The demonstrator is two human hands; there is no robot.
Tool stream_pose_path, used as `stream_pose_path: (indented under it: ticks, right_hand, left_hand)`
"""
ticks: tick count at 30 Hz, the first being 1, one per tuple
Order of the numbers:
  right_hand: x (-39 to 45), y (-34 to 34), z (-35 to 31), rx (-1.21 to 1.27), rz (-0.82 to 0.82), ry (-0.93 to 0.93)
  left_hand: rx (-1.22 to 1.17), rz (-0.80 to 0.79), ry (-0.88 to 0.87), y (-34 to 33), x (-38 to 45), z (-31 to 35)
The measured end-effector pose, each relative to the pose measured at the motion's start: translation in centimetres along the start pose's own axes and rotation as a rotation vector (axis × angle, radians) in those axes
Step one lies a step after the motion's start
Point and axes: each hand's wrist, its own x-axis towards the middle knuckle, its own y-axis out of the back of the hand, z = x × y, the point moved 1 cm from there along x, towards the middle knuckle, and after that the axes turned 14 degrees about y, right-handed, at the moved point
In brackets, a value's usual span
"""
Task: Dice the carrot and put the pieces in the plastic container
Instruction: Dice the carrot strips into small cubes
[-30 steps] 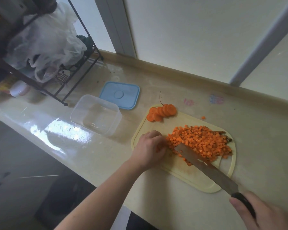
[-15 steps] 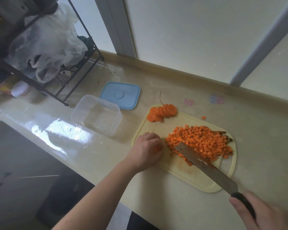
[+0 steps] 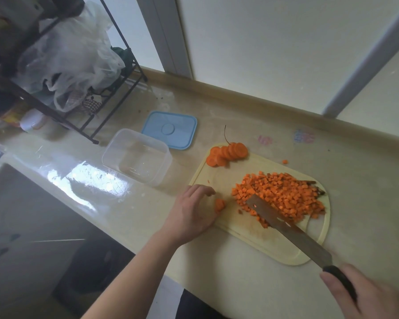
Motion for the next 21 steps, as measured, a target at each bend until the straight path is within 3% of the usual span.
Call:
stream_pose_path:
  ticks: [6,21]
  right_hand:
    - [-0.1,-0.6,0.2,0.022,0.029,0.026]
    - [0.7,-0.3,-0.4,0.016,0.066,0.057]
  left_hand:
    - [0.046,0.0,0.151,-1.0,-0.5,0.0]
    - [-0.023,0.111,0.153,-0.8,-1.2,0.2]
